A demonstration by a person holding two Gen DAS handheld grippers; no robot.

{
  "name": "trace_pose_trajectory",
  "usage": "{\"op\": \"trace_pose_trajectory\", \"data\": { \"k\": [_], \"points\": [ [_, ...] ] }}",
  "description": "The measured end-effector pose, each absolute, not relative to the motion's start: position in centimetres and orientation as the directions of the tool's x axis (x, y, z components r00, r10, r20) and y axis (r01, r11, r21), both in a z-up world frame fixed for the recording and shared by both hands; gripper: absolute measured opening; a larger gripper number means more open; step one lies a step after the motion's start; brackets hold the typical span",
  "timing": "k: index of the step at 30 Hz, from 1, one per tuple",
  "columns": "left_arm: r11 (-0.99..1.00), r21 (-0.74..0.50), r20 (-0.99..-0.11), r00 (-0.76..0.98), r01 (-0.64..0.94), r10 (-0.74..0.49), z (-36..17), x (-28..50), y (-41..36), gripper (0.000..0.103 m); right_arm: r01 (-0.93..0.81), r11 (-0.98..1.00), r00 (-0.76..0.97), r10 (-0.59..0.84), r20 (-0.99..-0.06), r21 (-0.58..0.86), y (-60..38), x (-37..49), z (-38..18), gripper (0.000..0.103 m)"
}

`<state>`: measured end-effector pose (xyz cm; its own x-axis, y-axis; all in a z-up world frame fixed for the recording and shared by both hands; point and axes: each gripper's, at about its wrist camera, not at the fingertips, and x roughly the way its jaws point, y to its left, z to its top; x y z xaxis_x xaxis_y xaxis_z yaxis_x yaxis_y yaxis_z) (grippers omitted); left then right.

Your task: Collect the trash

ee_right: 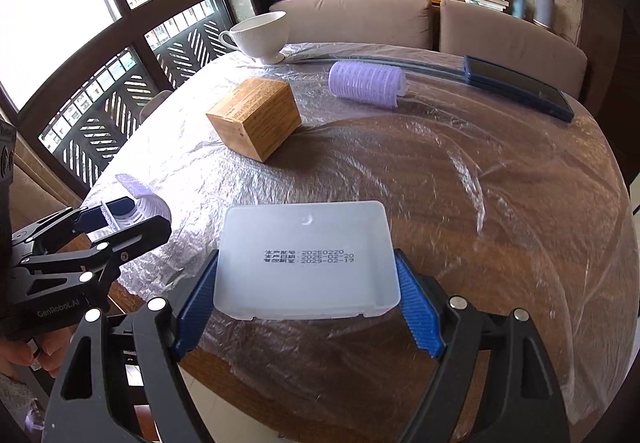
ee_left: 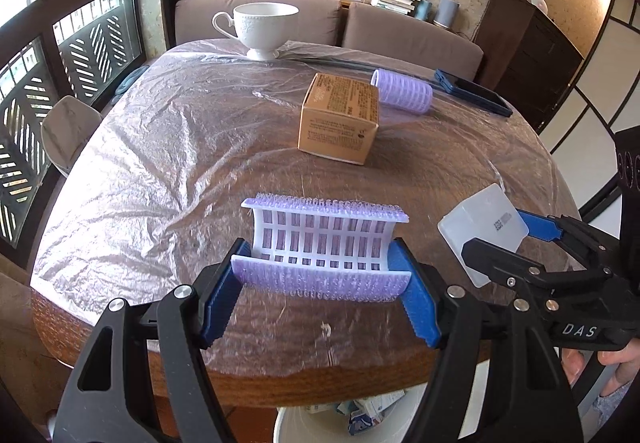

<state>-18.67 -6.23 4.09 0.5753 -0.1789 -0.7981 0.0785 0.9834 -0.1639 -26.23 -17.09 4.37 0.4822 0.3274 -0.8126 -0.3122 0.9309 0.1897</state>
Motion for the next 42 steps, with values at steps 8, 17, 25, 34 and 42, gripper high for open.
{"op": "trace_pose_trajectory", "data": {
  "k": [8, 17, 25, 34, 42],
  "points": [
    [0.977, -0.166, -0.799, 0.562, 0.137, -0.214, 3.9, -19.9, -5.8, 0.072, -0.253, 0.95, 0.507, 0.294, -0.81, 0.186, -16.8, -28.8, 4.5, 0.08],
    [0.967, -0.155, -0.796, 0.554, 0.203, -0.244, 3.6, -22.0, -6.8, 0.072, -0.183, 0.965, 0.535, 0.26, -0.804, 0.19, -18.1, -33.1, 4.7, 0.08],
    [0.977, -0.129, -0.789, 0.579, 0.171, -0.206, 4.3, -25.7, -7.7, 0.072, -0.208, 0.957, 0.541, 0.284, -0.791, 0.202, -19.3, -36.4, 5.0, 0.08],
    [0.983, -0.135, -0.809, 0.559, 0.123, -0.181, 3.7, -30.5, -9.8, 0.072, -0.243, 0.944, 0.527, 0.32, -0.787, 0.222, -22.1, -41.8, 4.8, 0.08],
    [0.988, -0.115, -0.838, 0.524, 0.101, -0.152, 2.2, -33.6, -10.9, 0.072, -0.244, 0.943, 0.482, 0.319, -0.816, 0.225, -22.7, -44.8, 3.1, 0.08]
  ]
}}
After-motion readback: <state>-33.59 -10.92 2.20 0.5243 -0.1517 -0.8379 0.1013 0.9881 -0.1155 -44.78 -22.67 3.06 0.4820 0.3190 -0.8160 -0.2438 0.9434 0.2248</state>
